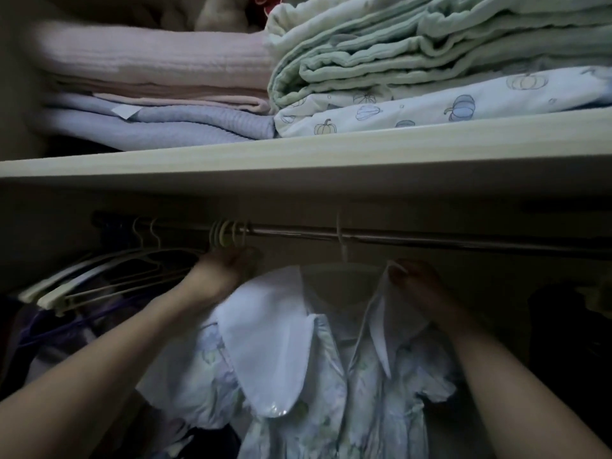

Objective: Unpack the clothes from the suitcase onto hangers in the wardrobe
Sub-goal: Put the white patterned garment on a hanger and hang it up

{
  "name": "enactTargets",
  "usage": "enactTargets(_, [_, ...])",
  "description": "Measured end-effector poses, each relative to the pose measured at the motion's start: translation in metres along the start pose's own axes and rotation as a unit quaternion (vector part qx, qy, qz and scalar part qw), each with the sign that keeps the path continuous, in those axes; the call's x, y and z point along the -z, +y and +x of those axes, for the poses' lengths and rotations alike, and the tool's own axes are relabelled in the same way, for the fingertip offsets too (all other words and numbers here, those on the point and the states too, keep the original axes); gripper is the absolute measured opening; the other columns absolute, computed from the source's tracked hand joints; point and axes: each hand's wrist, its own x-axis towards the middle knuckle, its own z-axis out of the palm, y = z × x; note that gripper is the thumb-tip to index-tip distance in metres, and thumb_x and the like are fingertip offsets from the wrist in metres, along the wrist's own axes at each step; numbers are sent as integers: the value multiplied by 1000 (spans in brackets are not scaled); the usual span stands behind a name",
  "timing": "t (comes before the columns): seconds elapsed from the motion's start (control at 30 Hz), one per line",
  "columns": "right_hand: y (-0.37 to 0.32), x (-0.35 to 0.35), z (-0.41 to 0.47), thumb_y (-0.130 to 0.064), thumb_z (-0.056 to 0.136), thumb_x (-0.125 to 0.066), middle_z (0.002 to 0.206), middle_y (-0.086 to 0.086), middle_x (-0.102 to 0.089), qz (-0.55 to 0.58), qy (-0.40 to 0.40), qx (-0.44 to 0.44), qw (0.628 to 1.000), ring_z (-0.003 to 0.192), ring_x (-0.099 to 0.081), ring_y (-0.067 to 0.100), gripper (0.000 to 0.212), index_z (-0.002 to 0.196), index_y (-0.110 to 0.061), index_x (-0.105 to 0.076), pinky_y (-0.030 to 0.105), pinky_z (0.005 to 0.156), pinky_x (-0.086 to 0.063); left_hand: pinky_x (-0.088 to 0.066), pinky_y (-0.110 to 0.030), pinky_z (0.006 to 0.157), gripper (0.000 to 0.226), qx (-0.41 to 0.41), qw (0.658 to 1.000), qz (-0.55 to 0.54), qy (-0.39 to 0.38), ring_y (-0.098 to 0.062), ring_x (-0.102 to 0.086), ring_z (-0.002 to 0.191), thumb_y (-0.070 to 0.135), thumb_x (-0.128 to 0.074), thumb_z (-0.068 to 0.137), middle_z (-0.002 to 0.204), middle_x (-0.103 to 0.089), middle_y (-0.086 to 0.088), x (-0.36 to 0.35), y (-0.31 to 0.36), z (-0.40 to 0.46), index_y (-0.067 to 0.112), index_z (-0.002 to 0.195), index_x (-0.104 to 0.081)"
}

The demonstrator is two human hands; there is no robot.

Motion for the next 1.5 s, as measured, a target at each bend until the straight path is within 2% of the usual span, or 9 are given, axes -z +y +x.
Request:
enactTargets(0.2, [25,1,0,-14,92,-54,65,3,-58,8,-3,-39,999,66,-53,18,30,63,-16,-61,30,68,-40,-42,-30,96,46,-90,975,162,-121,-25,-52,119,40,-42,94,133,-53,-6,-21,17,-30,23,137,-42])
enactTargets(0.33, [32,-12,-17,-11,93,-51,102,18,-65,-9,41,7,999,96,-57,24,18,102,-7,-66,28,78,-41,-38,-41,87,53,-225,945,193,136,-36,-50,104,24,-41,73,116,-55,-20,-65,5,-63,9,123,-51])
enactTargets(0.43, [52,-48,-63,-17,86,-46,110,25,-60,-117,257,98,954,103,-53,34,34,110,1,-61,35,89,-35,-31,-33,71,43,-262,952,111,110,-26,-46,91,15,-42,67,101,-57,-11,-118,2,-114,13,110,-51])
enactTargets(0.57, [85,-117,-148,-18,81,-41,85,18,-66,-24,158,120,980,81,-58,23,29,87,-2,-64,17,73,-36,-42,-29,62,30,-133,990,45,-11,-20,-55,79,21,-39,73,86,-57,1,-190,-9,-166,22,97,-57])
enactTargets(0.8, [121,-150,-160,5,87,-47,122,16,-53,-39,-32,-2,999,112,-53,26,49,135,-5,-44,11,88,-31,-40,-29,96,60,36,993,-12,-110,-19,-48,122,7,-41,85,131,-49,-4,-225,-25,-176,17,143,-27])
enactTargets(1.07, [150,-168,-135,-15,90,-44,118,19,-54,-340,-228,-16,912,112,-53,33,26,108,-8,-62,35,86,-45,-29,-13,62,55,59,990,-56,-119,-24,-57,99,8,-42,89,127,-53,-7,-225,-13,-182,18,141,-28])
enactTargets(1.2, [156,-177,-169,-20,97,-38,120,16,-51,-328,-177,-9,928,111,-55,30,27,116,-6,-53,35,87,-43,-38,-8,53,85,92,976,-137,-141,-10,-53,78,-1,-45,84,148,-27,8,-237,-19,-199,29,147,3])
enactTargets(1.37, [148,-175,-214,-17,58,-79,87,8,-65,-316,-55,27,947,77,-67,25,44,99,-11,-65,29,59,-54,-33,-23,61,18,201,965,-166,13,-20,-58,79,7,-52,84,80,-51,10,-259,-4,-242,20,93,-44])
enactTargets(1.5, [133,-156,-222,-16,77,-57,94,9,-59,-276,-48,6,960,93,-59,28,25,100,-14,-66,31,74,-49,-38,-15,73,26,187,956,-224,-24,-7,-55,85,32,-52,83,94,-58,10,-266,10,-255,15,101,-57])
